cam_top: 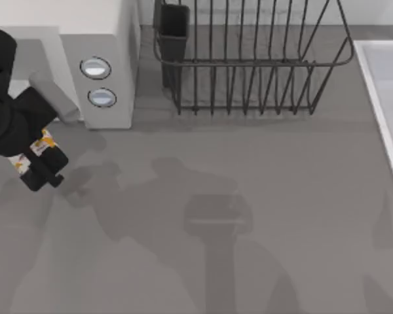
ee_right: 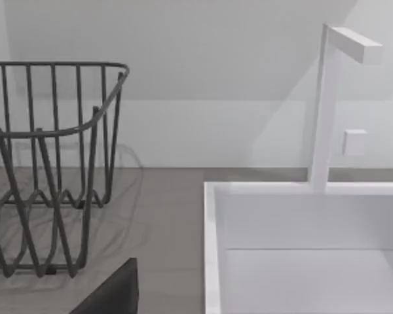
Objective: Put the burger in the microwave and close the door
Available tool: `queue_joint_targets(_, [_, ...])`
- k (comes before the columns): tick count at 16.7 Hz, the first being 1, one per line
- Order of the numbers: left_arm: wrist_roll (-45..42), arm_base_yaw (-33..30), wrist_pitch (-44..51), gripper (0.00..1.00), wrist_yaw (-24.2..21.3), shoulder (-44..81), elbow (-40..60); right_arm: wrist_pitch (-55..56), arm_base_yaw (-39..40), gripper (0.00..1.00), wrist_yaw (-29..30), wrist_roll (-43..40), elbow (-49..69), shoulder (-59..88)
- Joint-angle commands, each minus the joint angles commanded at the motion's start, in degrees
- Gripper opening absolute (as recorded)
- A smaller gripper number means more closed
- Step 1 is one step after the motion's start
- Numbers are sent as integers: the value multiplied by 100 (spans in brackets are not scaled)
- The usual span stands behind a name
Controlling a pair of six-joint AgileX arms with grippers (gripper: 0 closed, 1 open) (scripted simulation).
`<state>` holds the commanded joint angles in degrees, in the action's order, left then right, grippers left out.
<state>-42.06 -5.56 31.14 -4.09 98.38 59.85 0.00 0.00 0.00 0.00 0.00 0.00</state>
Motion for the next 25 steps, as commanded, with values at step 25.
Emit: queue_joint_targets(25, [3723,1496,-7918,0,-712,2381,-602,0,0,100,0,0,0,0])
